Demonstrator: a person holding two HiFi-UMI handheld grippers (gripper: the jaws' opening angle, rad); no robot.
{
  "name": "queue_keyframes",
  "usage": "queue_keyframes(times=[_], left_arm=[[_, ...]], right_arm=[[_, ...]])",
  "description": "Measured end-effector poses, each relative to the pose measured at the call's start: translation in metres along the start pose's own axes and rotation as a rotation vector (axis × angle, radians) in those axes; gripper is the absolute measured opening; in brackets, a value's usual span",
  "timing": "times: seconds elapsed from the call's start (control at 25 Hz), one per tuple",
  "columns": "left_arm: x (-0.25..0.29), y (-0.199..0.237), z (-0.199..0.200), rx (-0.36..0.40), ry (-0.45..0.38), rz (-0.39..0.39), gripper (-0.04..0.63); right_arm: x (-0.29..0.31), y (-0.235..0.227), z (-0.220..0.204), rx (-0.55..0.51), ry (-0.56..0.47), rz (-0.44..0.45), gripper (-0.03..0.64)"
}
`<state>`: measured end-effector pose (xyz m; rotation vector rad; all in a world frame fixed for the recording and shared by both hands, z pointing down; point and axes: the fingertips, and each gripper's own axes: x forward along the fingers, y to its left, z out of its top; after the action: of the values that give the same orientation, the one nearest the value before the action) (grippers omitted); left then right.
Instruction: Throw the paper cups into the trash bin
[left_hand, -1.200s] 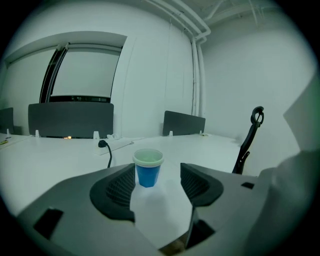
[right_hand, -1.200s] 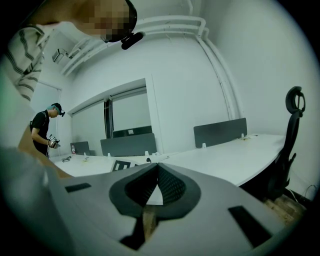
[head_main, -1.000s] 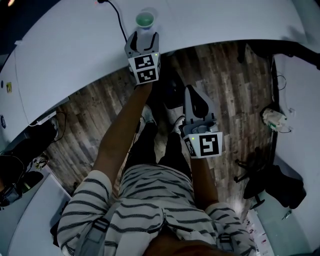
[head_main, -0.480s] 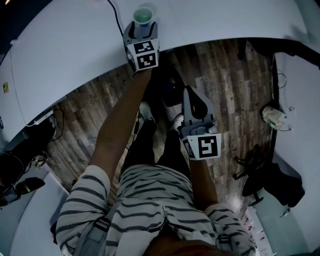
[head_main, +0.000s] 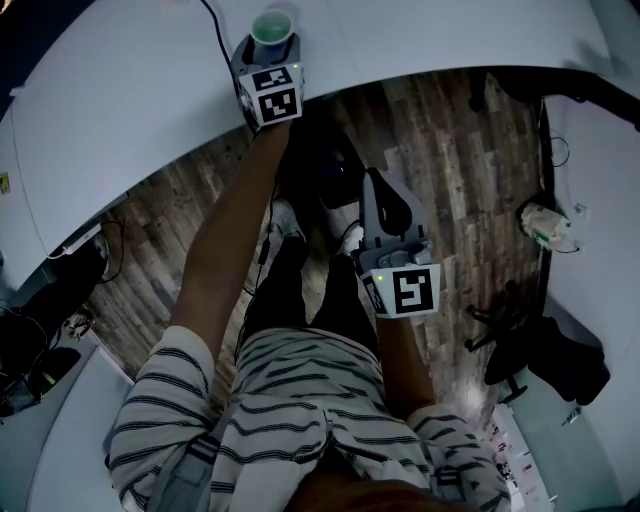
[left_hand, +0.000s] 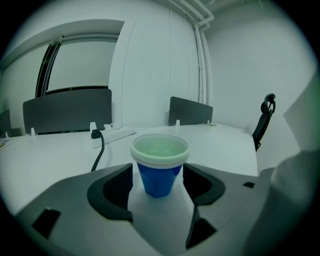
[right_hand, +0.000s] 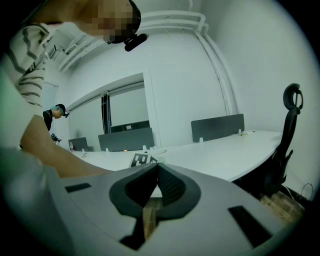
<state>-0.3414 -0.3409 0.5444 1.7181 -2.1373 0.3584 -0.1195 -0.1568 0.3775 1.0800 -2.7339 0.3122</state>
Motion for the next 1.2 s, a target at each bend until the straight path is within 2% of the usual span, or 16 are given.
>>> queue_keyframes(times=[0.56, 1.2], left_arm=[[-0.012, 0.003, 0.006, -0.003, -0.023, -0.018, 0.276], [-0.066, -0.01, 0.047, -0.048, -0.104, -0.034, 0.272]], right_arm=[[-0.004, -0.001, -0.001, -0.001, -0.005, -0.014, 0.017], [-0.025, -0.003, 0.021, -0.005, -0.054, -0.017, 0.017]])
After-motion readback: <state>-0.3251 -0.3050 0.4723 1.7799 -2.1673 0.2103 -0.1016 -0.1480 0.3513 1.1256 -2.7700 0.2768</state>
